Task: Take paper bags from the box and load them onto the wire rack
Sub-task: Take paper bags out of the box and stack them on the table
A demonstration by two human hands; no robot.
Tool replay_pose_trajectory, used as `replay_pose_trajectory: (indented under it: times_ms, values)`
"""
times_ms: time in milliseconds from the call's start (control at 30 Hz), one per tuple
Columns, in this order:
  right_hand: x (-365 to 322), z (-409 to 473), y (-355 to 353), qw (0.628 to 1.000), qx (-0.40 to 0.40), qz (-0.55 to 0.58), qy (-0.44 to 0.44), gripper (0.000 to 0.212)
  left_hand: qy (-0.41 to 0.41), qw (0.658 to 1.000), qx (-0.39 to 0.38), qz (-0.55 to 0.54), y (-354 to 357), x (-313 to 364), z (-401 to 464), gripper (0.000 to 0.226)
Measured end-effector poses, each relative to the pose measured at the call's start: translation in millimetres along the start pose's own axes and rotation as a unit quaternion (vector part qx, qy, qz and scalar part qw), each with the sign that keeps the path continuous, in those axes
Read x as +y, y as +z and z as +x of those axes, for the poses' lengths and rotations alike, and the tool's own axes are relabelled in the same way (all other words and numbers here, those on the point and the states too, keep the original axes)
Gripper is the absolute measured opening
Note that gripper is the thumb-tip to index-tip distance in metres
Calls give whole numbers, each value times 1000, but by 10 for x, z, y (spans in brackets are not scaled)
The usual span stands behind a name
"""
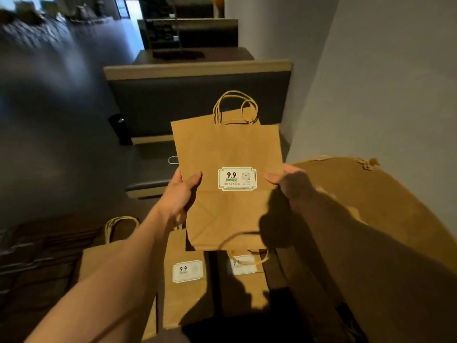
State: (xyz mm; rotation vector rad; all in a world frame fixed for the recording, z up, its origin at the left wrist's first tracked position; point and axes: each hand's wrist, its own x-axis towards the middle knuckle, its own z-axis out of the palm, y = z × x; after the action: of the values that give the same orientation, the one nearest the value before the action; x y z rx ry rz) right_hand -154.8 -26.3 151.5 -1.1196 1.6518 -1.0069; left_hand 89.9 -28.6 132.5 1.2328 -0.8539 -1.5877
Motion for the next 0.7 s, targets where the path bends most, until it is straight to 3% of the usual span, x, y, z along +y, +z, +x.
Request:
replay_pose_trajectory:
  times_ms: [67,167,300,367,500,600,700]
  values:
    - [32,-49,360,1000,13,-22,7,11,-9,1000,17,-5,-417,-84,-131,35]
    - [97,-147,849,998,10,13,60,37,-26,998,49,-29,-961,-223,-301,32]
    - [188,-221,1312,991,11,73,114,13,-28,992,111,-45,-1523,-409,-420,36]
    - [194,-223,1426,988,36,95,112,14,-26,990,130,-41,-1739,-461,-455,38]
    - [216,-271,1643,990,57,93,91,37,-28,989,142,-43,-2055,-494,-507,38]
    - [269,-306,1727,984,12,113,137,40,-21,982,175,-62,-2187,-490,-530,30]
    - [248,-378,1694,978,-83,54,184,40,-13,970,231,-79,-2308,-501,-509,26]
